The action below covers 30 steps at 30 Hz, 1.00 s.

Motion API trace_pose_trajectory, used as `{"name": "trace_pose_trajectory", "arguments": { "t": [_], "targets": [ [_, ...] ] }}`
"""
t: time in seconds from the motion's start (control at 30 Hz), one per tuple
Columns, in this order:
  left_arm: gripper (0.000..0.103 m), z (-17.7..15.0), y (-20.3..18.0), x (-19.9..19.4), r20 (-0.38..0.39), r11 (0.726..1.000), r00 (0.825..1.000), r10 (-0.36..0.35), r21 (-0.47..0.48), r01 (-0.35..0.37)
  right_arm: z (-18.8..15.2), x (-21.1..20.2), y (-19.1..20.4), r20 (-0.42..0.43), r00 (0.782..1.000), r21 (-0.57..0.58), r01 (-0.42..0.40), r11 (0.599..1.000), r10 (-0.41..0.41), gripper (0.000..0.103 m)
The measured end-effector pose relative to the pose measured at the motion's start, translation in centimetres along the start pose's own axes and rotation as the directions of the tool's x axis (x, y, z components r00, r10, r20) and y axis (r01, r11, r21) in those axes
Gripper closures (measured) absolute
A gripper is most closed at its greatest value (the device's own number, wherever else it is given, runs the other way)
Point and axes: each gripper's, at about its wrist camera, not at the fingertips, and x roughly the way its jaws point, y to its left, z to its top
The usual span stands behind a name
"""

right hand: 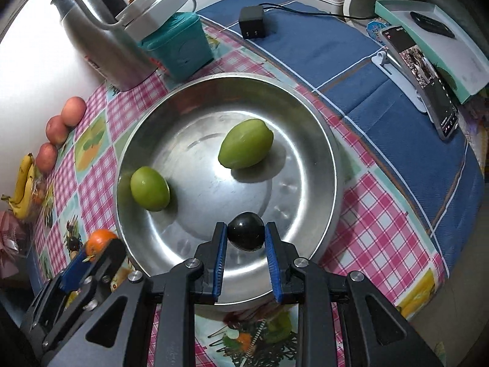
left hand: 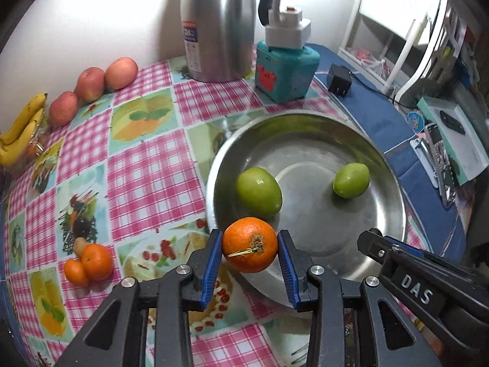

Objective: Organize fruits
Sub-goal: 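Carry the tangerine into the bowl with the left tool while the right tool drops the plum there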

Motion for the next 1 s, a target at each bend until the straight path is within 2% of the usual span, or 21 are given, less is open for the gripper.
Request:
{"name": "trace_pose_trajectory", "arguments": {
  "t": [0.3, 0.63, 0.7, 0.77, 1.0],
  "targets": [
    [0.064, -0.5, -0.4, 1.5, -0.036, 1.000, 0.999, 0.011, 0.015, -0.011, -0.1, 1.1, -0.4, -0.034, 0.999, 0.001, 0.029, 1.000, -0.029, 0.076],
    [0.063, -0.6, -0.4, 1.5, -0.038, 1.000, 0.999, 0.008, 0.010, -0.007, -0.2, 1.4, 0.0, -0.038, 0.998, -0.012, 0.044, 0.999, -0.044, 0.076],
    [0.061, -0.7, -0.4, 1.5, -0.044, 1.000, 0.999, 0.003, 0.007, -0.003, -0.2, 1.3, -0.1, -0.037, 0.998, -0.010, 0.047, 0.999, -0.047, 0.076],
    [0.051, -0.7, -0.4, 1.4, -0.042, 1.000, 0.999, 0.009, 0.007, -0.008, -0.2, 1.3, -0.1, -0.037, 0.998, -0.007, 0.054, 0.999, -0.054, 0.076],
    [0.045, -0.6, 0.1, 0.6, -0.027, 1.000, 1.000, 0.006, -0.013, -0.007, 0.1, 0.5, -0.3, -0.014, 0.998, 0.004, 0.067, 0.998, -0.067, 0.068]
  ]
}}
